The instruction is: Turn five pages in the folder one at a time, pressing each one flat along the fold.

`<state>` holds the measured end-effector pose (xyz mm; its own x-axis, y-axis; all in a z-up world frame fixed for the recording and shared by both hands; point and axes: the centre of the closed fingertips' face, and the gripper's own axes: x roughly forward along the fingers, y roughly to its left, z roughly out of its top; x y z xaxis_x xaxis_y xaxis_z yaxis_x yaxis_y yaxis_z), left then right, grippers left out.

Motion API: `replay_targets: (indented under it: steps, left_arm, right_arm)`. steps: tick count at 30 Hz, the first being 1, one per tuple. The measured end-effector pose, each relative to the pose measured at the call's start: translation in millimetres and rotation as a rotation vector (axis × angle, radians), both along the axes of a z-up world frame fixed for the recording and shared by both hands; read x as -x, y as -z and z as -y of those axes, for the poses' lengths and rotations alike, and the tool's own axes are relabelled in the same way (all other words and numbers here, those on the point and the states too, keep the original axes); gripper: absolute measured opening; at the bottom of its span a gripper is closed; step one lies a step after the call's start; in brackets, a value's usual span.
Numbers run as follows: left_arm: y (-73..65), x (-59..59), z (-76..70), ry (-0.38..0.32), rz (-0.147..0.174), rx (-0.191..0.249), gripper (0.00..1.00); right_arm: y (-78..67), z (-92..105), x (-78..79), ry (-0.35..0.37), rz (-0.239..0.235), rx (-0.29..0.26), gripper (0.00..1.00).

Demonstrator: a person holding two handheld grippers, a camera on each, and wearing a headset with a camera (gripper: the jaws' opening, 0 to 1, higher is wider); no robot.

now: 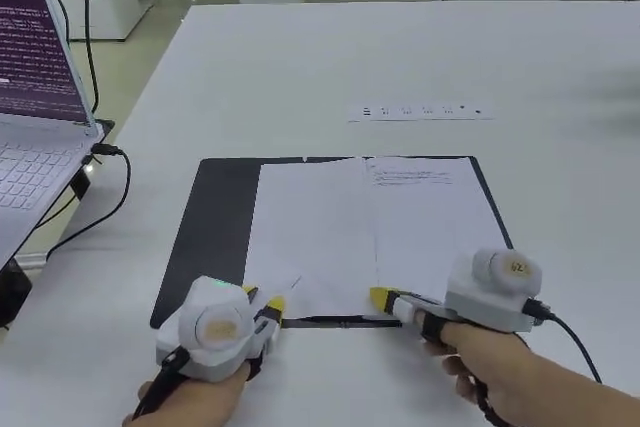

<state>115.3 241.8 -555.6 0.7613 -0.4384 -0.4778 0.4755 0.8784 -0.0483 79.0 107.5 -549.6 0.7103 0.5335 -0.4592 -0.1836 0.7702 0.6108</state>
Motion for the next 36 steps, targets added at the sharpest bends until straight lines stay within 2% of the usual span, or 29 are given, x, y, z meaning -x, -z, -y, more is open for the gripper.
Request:
replay_targets:
  steps: [2,5,10,17,19,22,23,25,26,27,28,30,31,32,33,36]
  left_arm:
    - [0.0,0.1,0.0,0.001,-0.001,-0.001,0.21]
    - [0.1,-0.1,-0.1,0.003,-0.002,-0.004,0.21]
    - [0.0,0.2,0.1,-0.003,-0.006,-0.005,0.21]
    - [0.0,-0.1,0.5,-0.01,-0.017,-0.014,0.21]
    - [-0.2,-0.8,0.4,-0.017,-0.025,-0.013,0.21]
    - [-1.3,-1.6,1.7,-0.028,-0.051,-0.035,0.21]
    - [-1.3,-2.1,2.0,-0.03,-0.064,-0.04,0.21]
    - [-0.8,-2.5,3.1,-0.029,-0.103,-0.043,0.23]
    - [-0.7,-2.0,4.5,-0.033,-0.133,-0.034,0.25]
    - [-3.1,0.1,7.3,-0.043,-0.178,-0.01,0.28]
    - [-6.9,-1.0,8.4,-0.056,-0.187,0.009,0.32]
    - [-23.1,-5.5,12.8,-0.065,-0.17,0.067,0.33]
    - [-36.7,-6.0,17.4,-0.07,-0.153,0.123,0.32]
    - [-44.7,-4.9,21.2,-0.06,-0.145,0.158,0.32]
    - [-52.7,-1.4,23.1,-0.067,-0.158,0.195,0.33]
    - [-66.9,9.8,25.1,-0.079,-0.188,0.248,0.37]
  right_arm:
    - [0.1,0.7,5.7,0.011,-0.019,-0.023,0.0]
    - [-1.5,1.8,12.5,0.019,-0.023,-0.013,0.0]
    - [-7.5,-2.2,27.6,0.005,-0.041,-0.031,0.0]
    - [-22.6,4.0,43.0,0.037,-0.033,-0.057,0.0]
    - [-26.0,7.6,45.5,0.046,-0.025,-0.039,0.0]
    - [-34.8,11.2,46.0,0.067,-0.009,-0.04,0.0]
    - [-41.8,14.1,45.0,0.09,-0.002,-0.048,0.0]
    - [-51.3,20.0,41.9,0.13,0.014,-0.049,0.0]
    - [-57.4,23.8,41.4,0.15,0.01,-0.055,0.0]
    - [-62.4,26.8,40.3,0.169,0.015,-0.061,0.0]
    - [-68.7,32.3,38.6,0.192,0.029,-0.058,0.0]
    - [-75.8,39.0,38.8,0.219,0.03,-0.056,0.0]
    - [-80.6,45.1,38.5,0.243,0.037,-0.053,0.0]
    - [-82.9,49.5,38.4,0.257,0.04,-0.054,0.0]
    - [-86.0,57.9,37.9,0.289,0.048,-0.046,0.0]
    - [-88.8,75.1,39.2,0.326,0.053,-0.018,0.0]
